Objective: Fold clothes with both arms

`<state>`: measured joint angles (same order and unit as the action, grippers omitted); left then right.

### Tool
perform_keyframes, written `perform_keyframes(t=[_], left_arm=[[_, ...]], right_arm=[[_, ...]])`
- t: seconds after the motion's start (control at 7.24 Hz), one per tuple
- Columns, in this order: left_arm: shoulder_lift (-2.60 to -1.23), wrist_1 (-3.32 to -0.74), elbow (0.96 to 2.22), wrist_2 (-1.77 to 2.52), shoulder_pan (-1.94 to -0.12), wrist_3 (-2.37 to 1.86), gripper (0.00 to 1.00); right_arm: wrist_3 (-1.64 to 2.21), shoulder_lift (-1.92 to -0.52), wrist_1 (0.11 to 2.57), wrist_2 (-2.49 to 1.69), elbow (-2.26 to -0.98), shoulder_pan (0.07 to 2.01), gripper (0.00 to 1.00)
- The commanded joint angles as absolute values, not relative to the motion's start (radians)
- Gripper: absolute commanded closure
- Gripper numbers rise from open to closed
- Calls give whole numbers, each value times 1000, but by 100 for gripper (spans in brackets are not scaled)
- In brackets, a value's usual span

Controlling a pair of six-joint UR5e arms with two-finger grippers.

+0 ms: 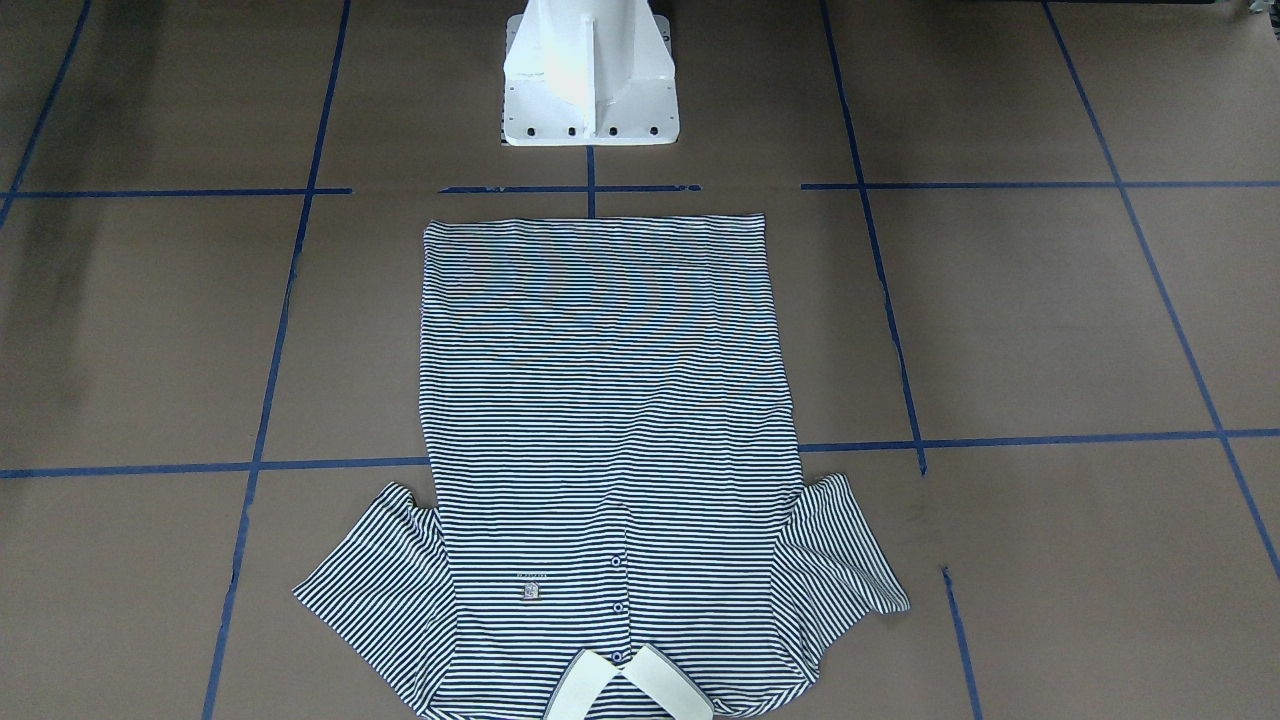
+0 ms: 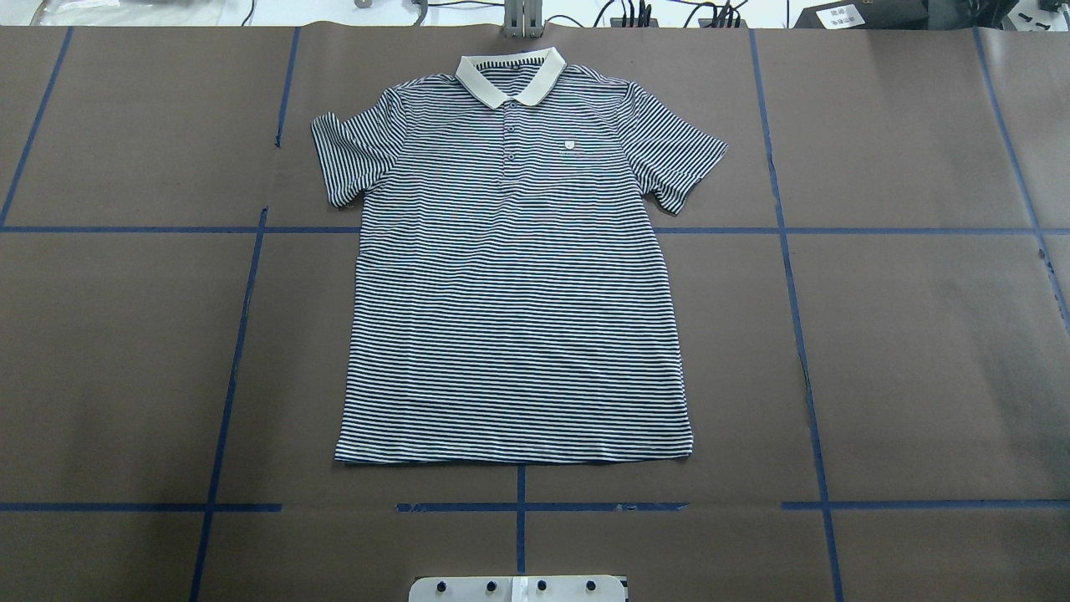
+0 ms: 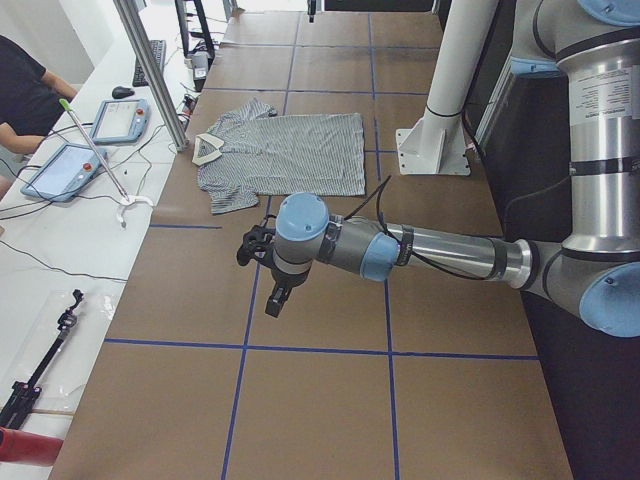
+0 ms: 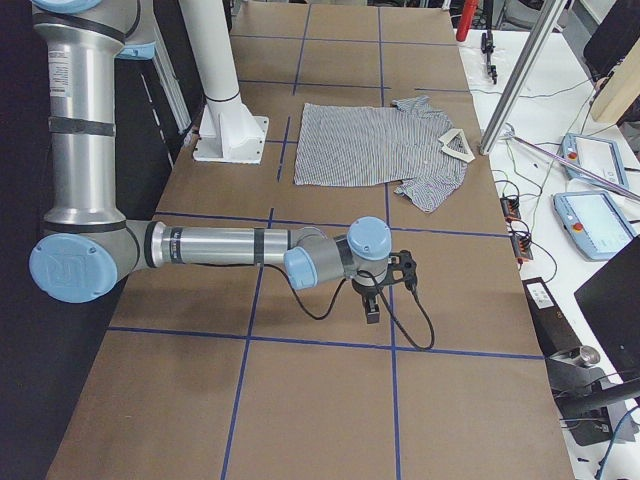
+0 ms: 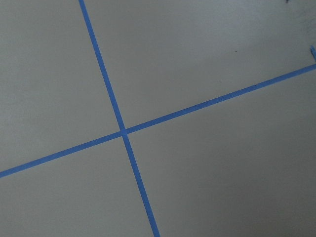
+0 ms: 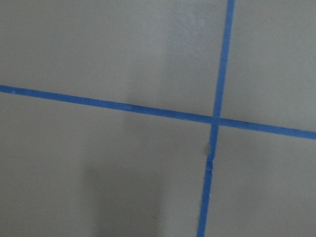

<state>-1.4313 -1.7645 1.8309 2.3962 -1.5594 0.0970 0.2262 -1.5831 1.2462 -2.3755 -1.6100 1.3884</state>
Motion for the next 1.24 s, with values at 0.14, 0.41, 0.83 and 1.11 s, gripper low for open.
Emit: perform_keyframes(t=[0.14, 0.41, 0.83, 1.11], left_arm=[[-1439, -1888, 1740, 2399, -1557, 101, 0], [-1437, -1913, 1736, 2407, -1557, 98, 0], [-1436, -1916, 1738, 2467, -1559, 97, 0], [-1434, -1916, 1740, 2483, -1559, 97, 0]], right_arm=[[611, -1311, 1232, -2367, -1533, 1184, 0], [847, -1037, 1209, -2286, -1325, 1082, 0], [1212, -909, 953, -2053, -1108, 953, 16], [1215, -873, 954, -1993, -1054, 927, 31]])
